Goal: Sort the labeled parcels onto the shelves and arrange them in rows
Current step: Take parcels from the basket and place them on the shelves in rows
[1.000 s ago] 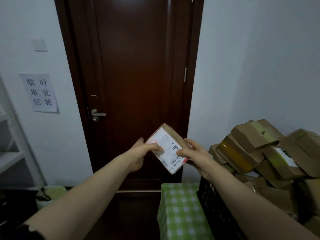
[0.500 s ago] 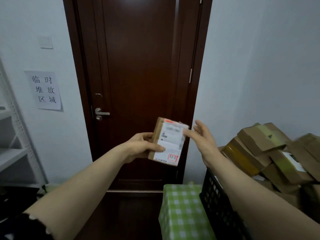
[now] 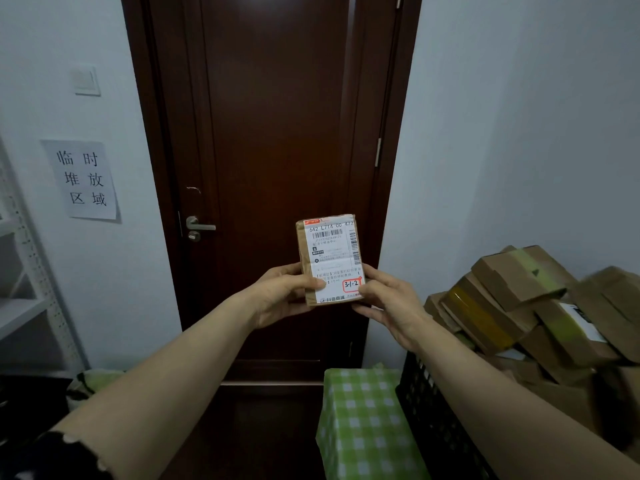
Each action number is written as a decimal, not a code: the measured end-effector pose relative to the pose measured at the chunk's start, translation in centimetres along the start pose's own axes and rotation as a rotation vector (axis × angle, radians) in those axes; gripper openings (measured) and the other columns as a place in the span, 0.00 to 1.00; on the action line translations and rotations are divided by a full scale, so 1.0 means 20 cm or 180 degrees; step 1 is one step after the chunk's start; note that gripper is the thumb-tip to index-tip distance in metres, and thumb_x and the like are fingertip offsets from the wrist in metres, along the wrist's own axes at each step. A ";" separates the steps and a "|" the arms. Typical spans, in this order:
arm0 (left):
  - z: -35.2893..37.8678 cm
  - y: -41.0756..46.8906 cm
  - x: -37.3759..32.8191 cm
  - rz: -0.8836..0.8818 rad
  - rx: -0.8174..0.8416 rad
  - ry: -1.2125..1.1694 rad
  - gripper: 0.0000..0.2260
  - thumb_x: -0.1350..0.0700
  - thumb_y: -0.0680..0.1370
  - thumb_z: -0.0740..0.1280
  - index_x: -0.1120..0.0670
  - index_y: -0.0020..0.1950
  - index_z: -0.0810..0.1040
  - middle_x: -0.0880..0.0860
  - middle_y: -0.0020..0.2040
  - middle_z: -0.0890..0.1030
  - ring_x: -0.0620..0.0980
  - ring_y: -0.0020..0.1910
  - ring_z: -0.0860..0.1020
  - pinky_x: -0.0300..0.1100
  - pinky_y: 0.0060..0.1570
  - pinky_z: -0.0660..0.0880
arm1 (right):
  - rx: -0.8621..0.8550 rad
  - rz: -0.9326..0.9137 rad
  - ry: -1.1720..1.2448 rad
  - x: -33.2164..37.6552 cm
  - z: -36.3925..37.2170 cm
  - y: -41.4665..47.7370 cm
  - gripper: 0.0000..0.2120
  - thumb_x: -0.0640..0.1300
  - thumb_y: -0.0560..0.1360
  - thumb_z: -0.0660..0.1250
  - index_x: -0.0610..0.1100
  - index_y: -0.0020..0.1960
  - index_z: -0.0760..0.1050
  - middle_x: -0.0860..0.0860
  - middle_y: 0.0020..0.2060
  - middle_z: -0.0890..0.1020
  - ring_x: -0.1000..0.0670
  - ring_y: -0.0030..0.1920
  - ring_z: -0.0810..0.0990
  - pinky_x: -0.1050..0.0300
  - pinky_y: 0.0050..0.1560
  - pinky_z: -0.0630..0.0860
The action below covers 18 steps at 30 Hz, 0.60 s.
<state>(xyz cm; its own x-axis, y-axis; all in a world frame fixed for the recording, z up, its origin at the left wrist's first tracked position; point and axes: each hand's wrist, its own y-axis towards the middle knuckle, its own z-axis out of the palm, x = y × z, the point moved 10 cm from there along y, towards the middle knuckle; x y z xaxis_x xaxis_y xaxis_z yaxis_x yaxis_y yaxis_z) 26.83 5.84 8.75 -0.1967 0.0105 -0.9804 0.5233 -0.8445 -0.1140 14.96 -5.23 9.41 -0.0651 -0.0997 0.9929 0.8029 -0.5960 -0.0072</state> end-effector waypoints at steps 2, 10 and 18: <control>0.00 0.00 0.00 0.0000 -0.0027 0.0011 0.20 0.63 0.72 0.71 0.54 0.63 0.76 0.52 0.53 0.84 0.49 0.53 0.82 0.45 0.50 0.78 | 0.0008 -0.0023 -0.0032 0.00 0.01 -0.01 0.23 0.33 0.76 0.64 0.44 0.69 0.70 0.46 0.51 0.84 0.50 0.54 0.81 0.52 0.56 0.78; -0.04 -0.05 0.00 -0.0046 -0.0094 0.0042 0.19 0.63 0.72 0.71 0.54 0.62 0.76 0.52 0.53 0.84 0.50 0.54 0.82 0.45 0.50 0.78 | 0.0092 -0.0085 0.0018 0.00 0.06 -0.02 0.23 0.33 0.75 0.65 0.43 0.69 0.70 0.47 0.50 0.84 0.51 0.54 0.82 0.52 0.57 0.78; -0.27 -0.21 -0.07 -0.0007 -0.0565 0.0108 0.17 0.60 0.72 0.73 0.55 0.60 0.78 0.54 0.53 0.84 0.53 0.57 0.80 0.48 0.57 0.77 | 0.0380 -0.0056 -0.0016 -0.04 0.25 0.07 0.25 0.43 0.74 0.69 0.46 0.70 0.70 0.48 0.54 0.83 0.50 0.59 0.79 0.50 0.57 0.78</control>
<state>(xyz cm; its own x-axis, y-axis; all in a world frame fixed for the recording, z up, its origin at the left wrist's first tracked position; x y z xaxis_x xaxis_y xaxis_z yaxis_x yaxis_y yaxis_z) 29.35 12.24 9.64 -0.1715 0.0328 -0.9846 0.6616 -0.7367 -0.1398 19.13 -1.93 9.25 -0.0770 -0.0860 0.9933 0.8666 -0.4984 0.0240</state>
